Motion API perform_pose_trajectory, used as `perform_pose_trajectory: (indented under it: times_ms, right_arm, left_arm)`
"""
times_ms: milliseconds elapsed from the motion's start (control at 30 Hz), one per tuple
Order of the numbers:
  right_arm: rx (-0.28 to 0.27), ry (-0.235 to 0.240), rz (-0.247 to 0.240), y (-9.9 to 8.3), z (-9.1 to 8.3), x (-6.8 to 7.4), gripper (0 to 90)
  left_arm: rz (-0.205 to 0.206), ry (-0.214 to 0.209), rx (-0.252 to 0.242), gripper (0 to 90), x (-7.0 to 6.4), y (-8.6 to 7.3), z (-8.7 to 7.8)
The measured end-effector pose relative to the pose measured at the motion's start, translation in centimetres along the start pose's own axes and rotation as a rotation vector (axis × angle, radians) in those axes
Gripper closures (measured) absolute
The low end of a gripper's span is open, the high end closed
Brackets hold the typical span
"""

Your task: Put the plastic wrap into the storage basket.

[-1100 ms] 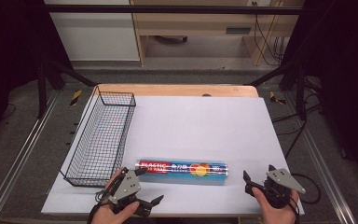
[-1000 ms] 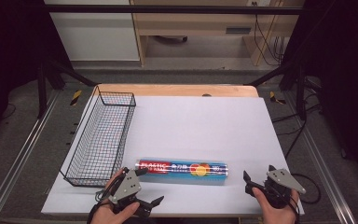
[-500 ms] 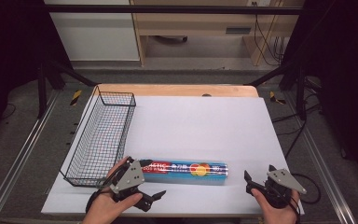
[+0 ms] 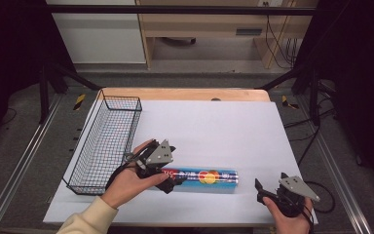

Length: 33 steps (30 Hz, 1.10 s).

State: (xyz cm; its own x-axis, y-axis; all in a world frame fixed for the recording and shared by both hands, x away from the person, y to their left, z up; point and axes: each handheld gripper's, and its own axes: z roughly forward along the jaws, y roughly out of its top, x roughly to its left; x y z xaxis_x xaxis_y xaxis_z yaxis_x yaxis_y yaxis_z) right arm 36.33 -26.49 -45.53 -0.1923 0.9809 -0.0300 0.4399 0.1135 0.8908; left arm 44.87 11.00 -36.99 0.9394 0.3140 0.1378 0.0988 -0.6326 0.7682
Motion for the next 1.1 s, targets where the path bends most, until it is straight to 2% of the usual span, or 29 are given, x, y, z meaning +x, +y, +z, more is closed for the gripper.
perform_pose_trajectory:
  times_ms: [67,200,233,400,600,700,867,1100]
  right_arm:
    - [0.001,-0.001,-0.004,0.1,0.1,0.0,11.1]
    - [-0.001,0.001,-0.008,0.3,0.2,0.1,11.1]
    - [-0.002,0.004,-0.020,0.4,0.2,0.3,11.1]
    - [0.000,0.009,-0.012,0.2,0.1,0.2,11.1]
    - [0.006,0.013,-0.009,0.2,0.2,0.2,11.1]
    - [0.013,0.021,-0.012,0.2,0.4,0.3,11.1]
    - [0.013,0.026,-0.015,0.2,0.3,0.4,11.1]
    - [0.028,0.039,-0.015,0.1,0.6,0.3,10.9]
  left_arm:
    - [0.003,-0.011,0.026,3.0,0.2,0.3,0.4]
    - [0.041,-0.044,0.104,3.2,0.3,0.4,1.6]
    - [0.071,-0.030,0.113,4.9,0.2,0.4,1.9]
    - [0.089,-0.040,0.120,5.0,0.0,0.5,2.2]
    - [0.071,-0.056,0.145,4.7,0.8,0.0,2.8]
    - [0.058,-0.067,0.184,4.9,1.3,-0.6,3.7]
    - [0.048,-0.064,0.194,4.8,1.2,-0.9,4.3]
    - [0.058,-0.080,0.215,4.4,1.0,-1.1,5.3]
